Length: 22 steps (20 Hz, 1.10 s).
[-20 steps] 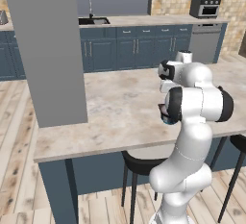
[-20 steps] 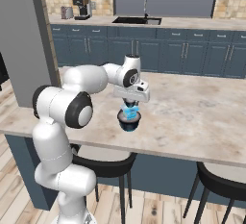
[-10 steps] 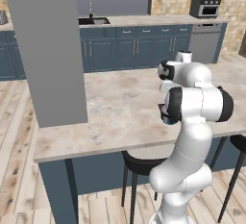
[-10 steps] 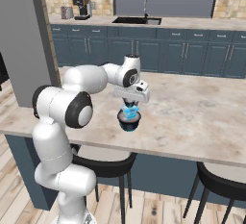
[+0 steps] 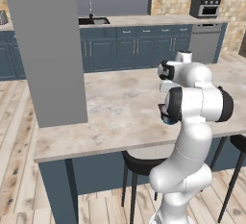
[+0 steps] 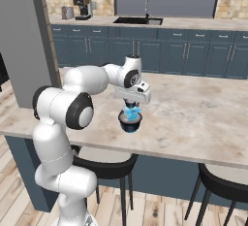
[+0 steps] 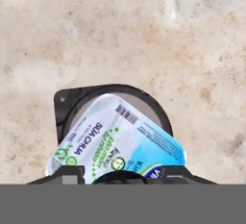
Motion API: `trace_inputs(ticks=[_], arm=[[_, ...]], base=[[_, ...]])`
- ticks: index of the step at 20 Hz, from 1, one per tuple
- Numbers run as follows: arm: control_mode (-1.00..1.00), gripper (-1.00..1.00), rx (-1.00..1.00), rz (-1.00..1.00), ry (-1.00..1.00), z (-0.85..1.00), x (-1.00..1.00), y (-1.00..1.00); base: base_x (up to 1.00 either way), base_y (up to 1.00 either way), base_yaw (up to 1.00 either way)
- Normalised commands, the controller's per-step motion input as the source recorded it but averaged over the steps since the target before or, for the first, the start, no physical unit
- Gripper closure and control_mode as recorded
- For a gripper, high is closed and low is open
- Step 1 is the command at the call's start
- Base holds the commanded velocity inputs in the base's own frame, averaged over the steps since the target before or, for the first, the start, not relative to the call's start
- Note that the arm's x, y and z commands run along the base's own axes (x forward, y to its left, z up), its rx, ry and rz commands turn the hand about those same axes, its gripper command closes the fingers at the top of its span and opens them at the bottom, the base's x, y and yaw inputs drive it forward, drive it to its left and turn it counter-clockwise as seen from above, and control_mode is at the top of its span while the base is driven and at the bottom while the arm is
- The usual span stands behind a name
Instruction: Stack the yogurt containers by placing the smaller containers on top of the larger containers.
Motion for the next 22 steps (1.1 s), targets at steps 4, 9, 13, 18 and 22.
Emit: trace_inputs(ticks=[4,9,13,18,22], arm=[[-1.00,1.00,0.00,-0.05,0.00,0.00,-0.01,0.00],[-1.00,1.00,0.00,-0.05,0.00,0.00,-0.01,0.00],[-1.00,1.00,0.00,-0.05,0.00,0.01,0.00,0.00],[-1.00,1.00,0.00,-0.04,0.00,0.06,0.00,0.00],[-1.00,1.00,0.00,-0.02,0.00,0.11,0.00,0.00]], base=[[0.00,0.00,0.00],[0.00,0.00,0.00],[0.00,0.00,0.00],[0.00,0.00,0.00],[0.00,0.00,0.00]])
